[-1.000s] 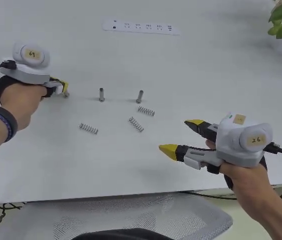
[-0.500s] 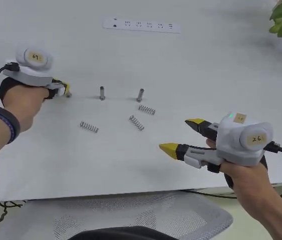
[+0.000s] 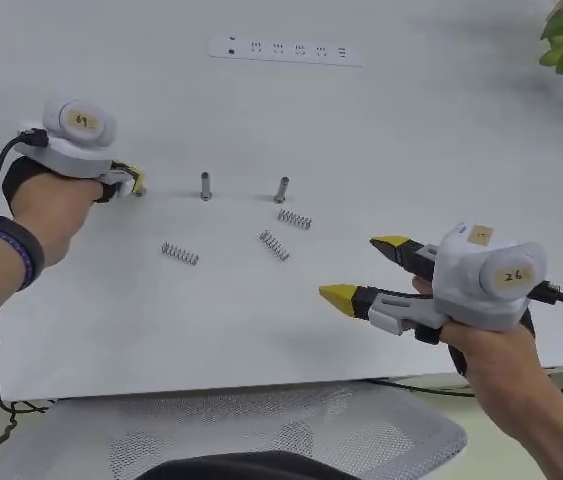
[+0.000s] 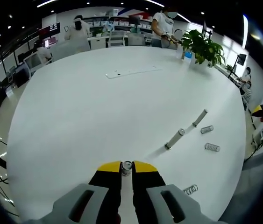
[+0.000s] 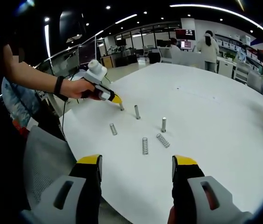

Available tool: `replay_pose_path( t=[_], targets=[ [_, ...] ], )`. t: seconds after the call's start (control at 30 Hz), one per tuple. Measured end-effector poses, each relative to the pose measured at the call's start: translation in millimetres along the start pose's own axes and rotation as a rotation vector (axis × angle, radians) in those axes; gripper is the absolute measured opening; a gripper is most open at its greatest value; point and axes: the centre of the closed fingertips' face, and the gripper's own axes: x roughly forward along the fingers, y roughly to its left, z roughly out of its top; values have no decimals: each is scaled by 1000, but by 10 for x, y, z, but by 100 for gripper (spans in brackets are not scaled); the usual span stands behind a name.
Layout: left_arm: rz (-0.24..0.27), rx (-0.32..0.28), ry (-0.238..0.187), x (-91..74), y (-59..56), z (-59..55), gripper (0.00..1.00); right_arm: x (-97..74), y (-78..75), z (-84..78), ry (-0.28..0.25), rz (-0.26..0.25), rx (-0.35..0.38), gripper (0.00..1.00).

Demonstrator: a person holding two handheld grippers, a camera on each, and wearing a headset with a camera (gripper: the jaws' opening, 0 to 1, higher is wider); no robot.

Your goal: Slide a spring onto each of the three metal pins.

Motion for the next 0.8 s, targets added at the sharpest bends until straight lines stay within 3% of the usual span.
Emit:
replay_pose_path(
  t=[0.47, 0.8],
  targets=[
    [-2, 36, 23, 35, -9, -55, 0, -5, -15, 4, -6, -3, 5, 58],
    [-2, 27, 31, 60, -4, -84, 0, -10, -42, 6, -7, -7, 8, 58]
  ],
)
